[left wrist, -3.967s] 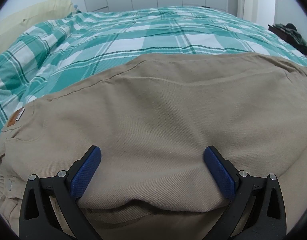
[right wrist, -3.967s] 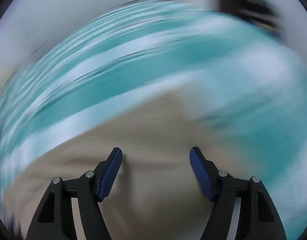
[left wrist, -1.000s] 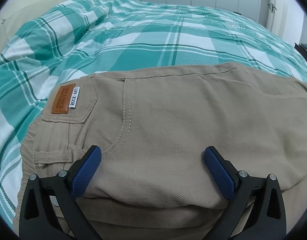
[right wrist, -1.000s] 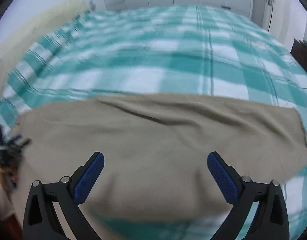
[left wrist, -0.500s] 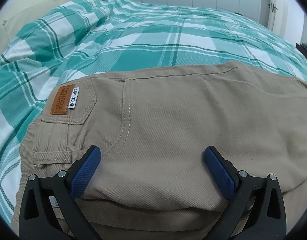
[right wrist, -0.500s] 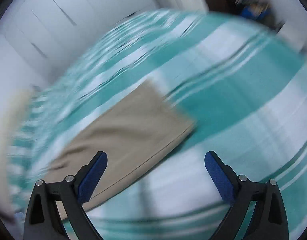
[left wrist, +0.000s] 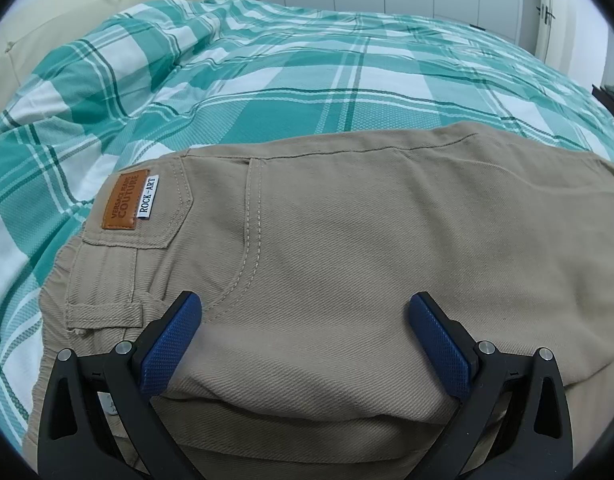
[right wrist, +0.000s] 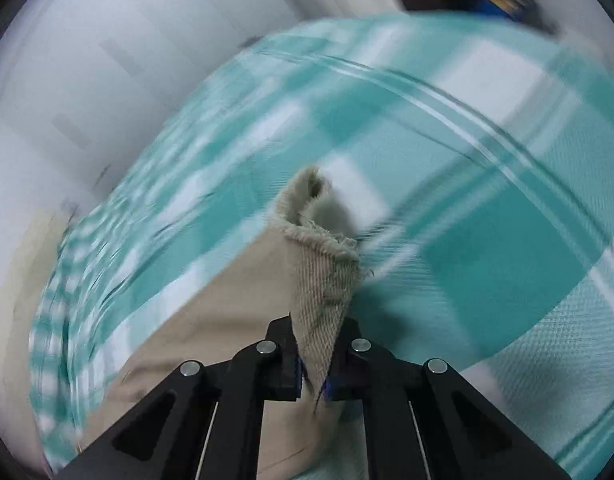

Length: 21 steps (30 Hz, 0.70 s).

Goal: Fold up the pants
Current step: 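Grasp the frayed pants cuff with the right tool and lift it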

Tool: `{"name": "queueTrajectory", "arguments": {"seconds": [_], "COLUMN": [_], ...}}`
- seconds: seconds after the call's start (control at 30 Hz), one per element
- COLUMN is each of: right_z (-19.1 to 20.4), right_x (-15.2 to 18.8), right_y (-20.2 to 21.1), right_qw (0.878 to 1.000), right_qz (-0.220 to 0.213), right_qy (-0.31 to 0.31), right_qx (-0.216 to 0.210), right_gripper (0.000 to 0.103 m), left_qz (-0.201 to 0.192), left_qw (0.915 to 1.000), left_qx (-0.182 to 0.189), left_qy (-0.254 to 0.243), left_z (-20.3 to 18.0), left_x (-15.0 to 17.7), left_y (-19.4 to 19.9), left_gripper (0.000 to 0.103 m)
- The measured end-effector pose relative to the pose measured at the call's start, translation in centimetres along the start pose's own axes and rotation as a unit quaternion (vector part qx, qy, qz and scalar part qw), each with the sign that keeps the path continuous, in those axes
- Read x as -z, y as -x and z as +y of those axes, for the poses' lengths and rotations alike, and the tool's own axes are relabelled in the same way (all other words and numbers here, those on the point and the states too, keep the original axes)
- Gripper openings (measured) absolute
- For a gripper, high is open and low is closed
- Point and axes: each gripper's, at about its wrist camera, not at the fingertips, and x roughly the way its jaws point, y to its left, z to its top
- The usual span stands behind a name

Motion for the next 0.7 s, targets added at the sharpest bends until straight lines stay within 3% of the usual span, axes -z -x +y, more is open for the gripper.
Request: {"name": "queueTrajectory", "arguments": {"seconds": [0.1, 0.2, 0.27, 0.33, 0.4, 0.47, 0.53, 0.57, 0.6, 0.7], "right_z": [6.0, 10.9, 11.9, 10.4, 7.5, 2.7, -1.5, -3.5, -4.9, -6.2], "right_x": [2.3, 7.2, 11.3, 14.7, 16.2, 16.7, 16.2, 16.0, 15.9, 15.1], "right_y": [4.6, 11.0, 15.3, 18.8, 20.0, 20.3, 18.9, 17.7, 16.9, 16.6], "right_qw": [0.988, 0.955, 0.936, 0.929, 0.936, 0.955, 0.972, 0.974, 0.972, 0.976], "right_qz": [0.006, 0.003, 0.005, 0.013, 0.025, 0.026, 0.038, 0.047, 0.053, 0.057], "right_qy": [0.141, 0.277, 0.331, 0.352, 0.340, 0.293, 0.232, 0.206, 0.190, 0.147], "right_qx": [-0.064, -0.101, -0.119, -0.116, -0.091, -0.036, 0.019, 0.079, 0.130, 0.148], "right_gripper": [0.007, 0.007, 0.007, 0.007, 0.007, 0.008, 0.024, 0.053, 0.067, 0.069], "left_qz": [0.000, 0.001, 0.003, 0.003, 0.005, 0.007, 0.011, 0.015, 0.018, 0.031], "left_qw": [1.0000, 1.0000, 1.0000, 1.0000, 0.9999, 0.9999, 0.9998, 0.9997, 0.9996, 0.9993], "left_qx": [-0.001, -0.003, -0.004, -0.006, -0.008, -0.010, -0.014, -0.017, -0.018, -0.019], "left_qy": [0.000, -0.002, -0.002, -0.004, -0.006, -0.008, -0.011, -0.014, -0.014, -0.010], "left_z": [0.0, 0.0, 0.0, -0.1, -0.1, -0.2, -0.3, -0.4, -0.4, -0.3], "left_x": [0.0, 0.0, -0.1, -0.1, -0.1, -0.2, -0.3, -0.4, -0.5, -0.8], "left_y": [0.0, 0.0, 0.0, 0.0, -0.1, 0.0, 0.0, 0.0, 0.0, 0.1], "left_gripper": [0.102, 0.102, 0.102, 0.102, 0.102, 0.102, 0.102, 0.102, 0.102, 0.102]}}
